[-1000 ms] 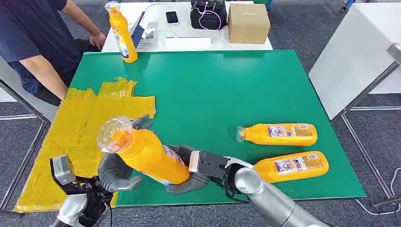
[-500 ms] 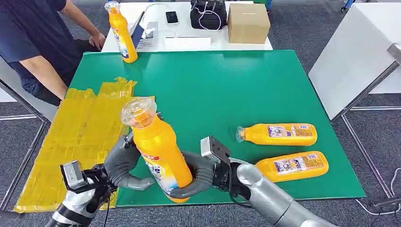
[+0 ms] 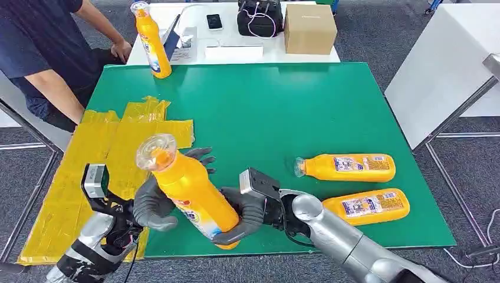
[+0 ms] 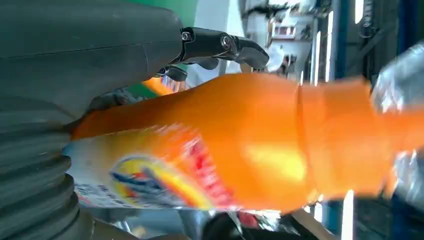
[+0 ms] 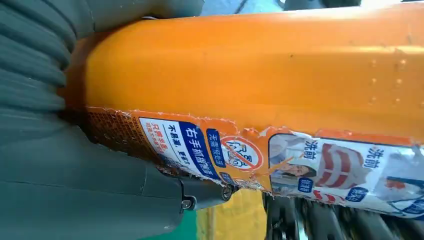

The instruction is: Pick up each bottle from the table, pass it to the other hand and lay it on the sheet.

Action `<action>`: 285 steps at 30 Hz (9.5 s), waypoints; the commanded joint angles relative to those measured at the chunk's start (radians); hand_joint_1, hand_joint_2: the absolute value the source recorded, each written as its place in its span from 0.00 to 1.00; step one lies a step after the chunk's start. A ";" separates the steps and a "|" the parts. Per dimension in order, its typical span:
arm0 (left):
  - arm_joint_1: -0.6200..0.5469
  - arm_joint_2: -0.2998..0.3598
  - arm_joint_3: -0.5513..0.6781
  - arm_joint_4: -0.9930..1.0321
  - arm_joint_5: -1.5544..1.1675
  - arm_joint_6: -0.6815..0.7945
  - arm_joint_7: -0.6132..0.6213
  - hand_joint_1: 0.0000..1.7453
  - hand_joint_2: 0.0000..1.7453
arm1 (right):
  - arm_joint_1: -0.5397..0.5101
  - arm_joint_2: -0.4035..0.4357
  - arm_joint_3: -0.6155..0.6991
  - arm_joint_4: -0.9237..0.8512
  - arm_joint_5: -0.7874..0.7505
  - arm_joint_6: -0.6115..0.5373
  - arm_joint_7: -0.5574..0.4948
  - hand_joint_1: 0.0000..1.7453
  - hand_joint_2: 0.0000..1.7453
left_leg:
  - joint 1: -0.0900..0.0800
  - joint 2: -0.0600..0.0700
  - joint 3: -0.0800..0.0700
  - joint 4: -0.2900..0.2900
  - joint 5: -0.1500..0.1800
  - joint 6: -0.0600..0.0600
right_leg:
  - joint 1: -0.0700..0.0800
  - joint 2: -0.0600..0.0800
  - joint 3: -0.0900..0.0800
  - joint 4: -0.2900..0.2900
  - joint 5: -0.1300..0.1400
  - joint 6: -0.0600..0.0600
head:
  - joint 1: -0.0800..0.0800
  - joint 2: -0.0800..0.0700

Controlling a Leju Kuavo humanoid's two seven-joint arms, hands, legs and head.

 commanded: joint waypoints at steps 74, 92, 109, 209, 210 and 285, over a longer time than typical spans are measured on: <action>0.185 -0.020 0.324 0.252 -2.082 0.994 0.291 1.00 1.00 | 0.972 -0.543 -0.798 -1.041 1.018 -0.694 0.123 0.00 1.00 | -0.003 0.000 0.004 -0.001 -0.006 0.001 | -0.003 -0.001 0.003 -0.003 -0.005 0.002 | 0.000 0.000; 0.173 0.009 0.188 0.181 -1.805 0.885 0.173 0.00 1.00 | 1.042 -0.590 -0.969 -0.929 1.108 -0.651 0.316 0.00 1.00 | -0.002 0.000 0.005 -0.001 -0.005 0.002 | -0.003 -0.001 0.005 -0.004 -0.003 0.002 | 0.000 0.000; 0.193 -0.047 0.319 0.061 -1.568 0.963 0.060 0.00 0.00 | 1.005 -0.539 -1.055 -0.789 1.153 -0.573 0.293 0.00 1.00 | -0.002 0.001 0.004 -0.001 -0.005 0.002 | -0.003 0.000 0.004 -0.004 -0.003 0.002 | -0.001 0.000; 0.156 -0.197 0.217 0.035 -0.255 0.523 -0.050 0.00 1.00 | 0.533 -0.321 -0.594 -0.441 0.330 -0.197 -0.085 1.00 1.00 | 0.002 0.014 0.035 -0.002 -0.018 0.006 | 0.003 0.012 0.038 -0.016 -0.006 0.003 | 0.001 0.000; 0.155 -0.200 0.200 0.032 -0.245 0.523 -0.049 0.00 1.00 | 0.521 -0.310 -0.592 -0.443 0.320 -0.201 -0.092 1.00 1.00 | 0.001 0.014 0.034 -0.002 -0.017 0.006 | 0.002 0.012 0.037 -0.015 -0.005 0.003 | 0.002 0.000; 0.207 -0.177 0.075 -0.169 -0.459 0.554 -0.028 0.00 1.00 | 0.242 0.050 -0.196 -0.141 1.161 -0.798 0.164 1.00 1.00 | 0.001 0.007 0.020 -0.001 -0.013 0.007 | 0.001 0.004 0.025 -0.012 -0.007 0.004 | 0.001 0.000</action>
